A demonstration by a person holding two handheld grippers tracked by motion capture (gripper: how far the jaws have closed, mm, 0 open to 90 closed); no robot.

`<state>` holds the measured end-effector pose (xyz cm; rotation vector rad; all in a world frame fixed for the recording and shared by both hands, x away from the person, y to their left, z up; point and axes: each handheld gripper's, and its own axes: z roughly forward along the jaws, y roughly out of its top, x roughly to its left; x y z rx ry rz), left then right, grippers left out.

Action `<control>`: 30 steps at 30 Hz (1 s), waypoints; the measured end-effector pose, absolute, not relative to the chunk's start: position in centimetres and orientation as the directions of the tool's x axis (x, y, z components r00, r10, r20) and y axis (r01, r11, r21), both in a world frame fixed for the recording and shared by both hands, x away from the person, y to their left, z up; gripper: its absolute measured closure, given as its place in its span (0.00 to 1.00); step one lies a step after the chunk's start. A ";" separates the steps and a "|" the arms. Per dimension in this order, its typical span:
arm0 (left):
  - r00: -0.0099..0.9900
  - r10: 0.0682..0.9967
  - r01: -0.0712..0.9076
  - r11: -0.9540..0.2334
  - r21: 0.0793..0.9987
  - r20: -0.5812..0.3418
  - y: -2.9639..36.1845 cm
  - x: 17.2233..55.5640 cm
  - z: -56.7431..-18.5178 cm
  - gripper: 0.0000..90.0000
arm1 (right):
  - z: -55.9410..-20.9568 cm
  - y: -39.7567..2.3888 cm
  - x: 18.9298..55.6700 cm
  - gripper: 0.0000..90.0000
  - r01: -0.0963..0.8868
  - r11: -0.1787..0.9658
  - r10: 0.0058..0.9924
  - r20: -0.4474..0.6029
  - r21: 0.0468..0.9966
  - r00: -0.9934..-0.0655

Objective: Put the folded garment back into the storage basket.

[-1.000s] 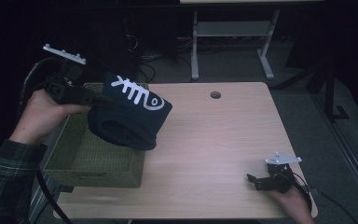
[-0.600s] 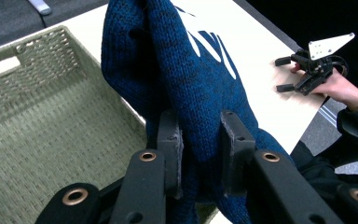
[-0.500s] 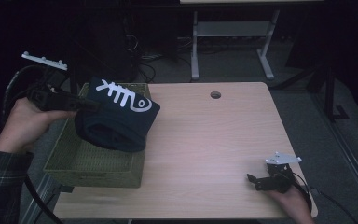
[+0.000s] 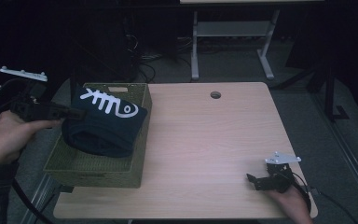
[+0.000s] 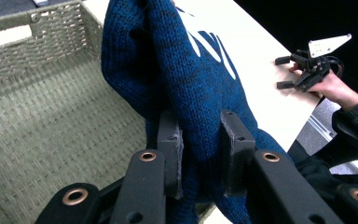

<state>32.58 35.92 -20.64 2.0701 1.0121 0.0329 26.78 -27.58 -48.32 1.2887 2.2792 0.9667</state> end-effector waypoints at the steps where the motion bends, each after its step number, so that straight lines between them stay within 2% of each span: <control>1: 0.676 0.671 0.650 -0.348 0.675 -0.305 36.1 32.6 -20.9 0.81 | -48.3 -27.6 26.8 0.03 0.612 0.355 0.850 0.029 0.707 -0.526; 18: 0.612 0.708 0.709 -0.294 0.641 -0.352 37.8 34.1 -24.8 0.81 | -48.3 -27.6 26.8 0.03 0.612 0.355 0.850 0.029 0.707 -0.526; 30: 0.576 0.732 0.732 -0.263 0.628 -0.364 38.8 34.5 -25.9 0.81 | -48.3 -27.6 26.8 0.03 0.611 0.355 0.850 0.029 0.707 -0.527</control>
